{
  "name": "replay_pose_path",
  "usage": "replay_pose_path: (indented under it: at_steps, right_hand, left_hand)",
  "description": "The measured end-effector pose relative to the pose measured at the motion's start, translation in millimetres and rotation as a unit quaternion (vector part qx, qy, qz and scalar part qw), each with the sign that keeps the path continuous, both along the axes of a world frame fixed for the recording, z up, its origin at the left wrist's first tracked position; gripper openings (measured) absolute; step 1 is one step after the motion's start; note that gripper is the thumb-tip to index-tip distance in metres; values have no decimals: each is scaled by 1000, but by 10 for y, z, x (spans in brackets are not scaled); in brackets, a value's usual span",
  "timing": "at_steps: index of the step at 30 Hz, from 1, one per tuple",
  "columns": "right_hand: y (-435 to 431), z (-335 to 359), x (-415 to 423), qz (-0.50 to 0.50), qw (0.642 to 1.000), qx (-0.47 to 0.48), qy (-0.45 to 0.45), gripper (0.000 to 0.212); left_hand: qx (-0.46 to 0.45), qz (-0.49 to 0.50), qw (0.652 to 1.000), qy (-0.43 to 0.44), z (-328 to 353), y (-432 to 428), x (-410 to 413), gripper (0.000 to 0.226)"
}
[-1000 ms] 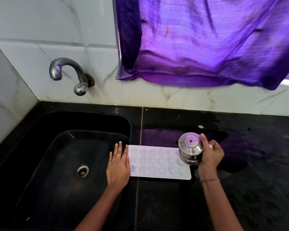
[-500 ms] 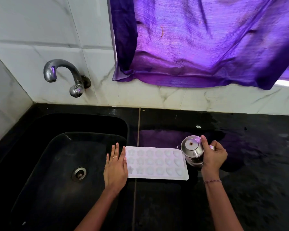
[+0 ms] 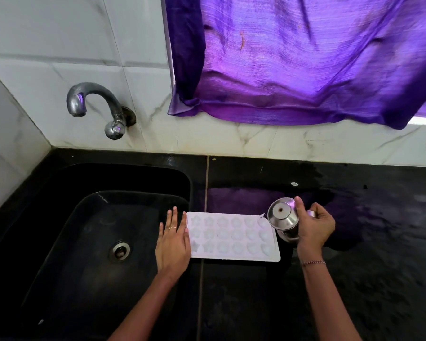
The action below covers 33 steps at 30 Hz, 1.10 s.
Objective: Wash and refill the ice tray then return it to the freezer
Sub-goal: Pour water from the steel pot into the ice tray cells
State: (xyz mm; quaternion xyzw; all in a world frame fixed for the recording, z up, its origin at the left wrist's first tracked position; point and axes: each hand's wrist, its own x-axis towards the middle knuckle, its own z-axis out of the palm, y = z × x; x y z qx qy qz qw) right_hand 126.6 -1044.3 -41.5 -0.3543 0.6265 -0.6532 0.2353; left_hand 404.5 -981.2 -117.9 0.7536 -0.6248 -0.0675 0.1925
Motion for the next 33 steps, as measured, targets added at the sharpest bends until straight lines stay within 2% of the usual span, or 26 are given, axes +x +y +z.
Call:
replay_pose_path:
  at_steps: [7,19,33]
  right_hand:
    - [2,-7,29,2,1000,-1,-2,52]
    - [-53,7,-154,-9,992,1,-125,51]
    - [0,5,-294,-1,999,-22,-42,54]
  left_hand:
    - [3,0,1000,-4,-3,-10,10,48]
    - [15,0,1000,-11,15,-4,5,48]
    - [11,-3,1000,-3,31,-3,1,48]
